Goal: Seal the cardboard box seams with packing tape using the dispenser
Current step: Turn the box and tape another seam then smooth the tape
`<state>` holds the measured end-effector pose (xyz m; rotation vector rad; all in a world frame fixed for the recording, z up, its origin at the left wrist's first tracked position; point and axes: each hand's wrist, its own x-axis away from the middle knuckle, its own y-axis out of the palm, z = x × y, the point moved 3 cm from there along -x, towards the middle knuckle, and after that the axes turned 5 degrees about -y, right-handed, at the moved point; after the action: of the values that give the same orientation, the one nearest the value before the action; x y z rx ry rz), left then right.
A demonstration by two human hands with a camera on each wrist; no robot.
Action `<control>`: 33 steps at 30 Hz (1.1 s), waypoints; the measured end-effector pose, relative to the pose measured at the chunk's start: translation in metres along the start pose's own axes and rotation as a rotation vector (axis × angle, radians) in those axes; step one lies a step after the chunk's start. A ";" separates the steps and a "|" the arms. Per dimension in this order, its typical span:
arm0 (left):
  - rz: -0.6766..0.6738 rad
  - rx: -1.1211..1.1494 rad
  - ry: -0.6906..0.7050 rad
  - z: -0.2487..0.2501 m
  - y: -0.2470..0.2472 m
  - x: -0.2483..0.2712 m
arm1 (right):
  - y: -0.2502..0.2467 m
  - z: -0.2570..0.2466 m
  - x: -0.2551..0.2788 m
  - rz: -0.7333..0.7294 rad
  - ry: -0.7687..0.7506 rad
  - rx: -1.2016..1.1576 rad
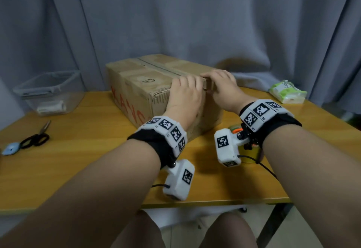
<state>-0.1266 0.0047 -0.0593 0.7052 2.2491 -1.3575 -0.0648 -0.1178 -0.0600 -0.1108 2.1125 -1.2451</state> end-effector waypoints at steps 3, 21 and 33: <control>0.049 0.084 0.049 -0.010 -0.008 -0.003 | -0.007 -0.001 0.006 0.017 0.014 -0.005; 0.210 0.267 0.266 -0.103 -0.002 0.044 | -0.018 -0.064 0.054 0.178 0.126 0.031; 0.059 0.428 0.036 -0.074 0.006 0.024 | -0.013 -0.044 0.041 0.135 0.110 -0.045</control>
<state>-0.1480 0.0782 -0.0451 0.9320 1.9596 -1.8312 -0.1257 -0.1083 -0.0567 0.0810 2.2030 -1.1476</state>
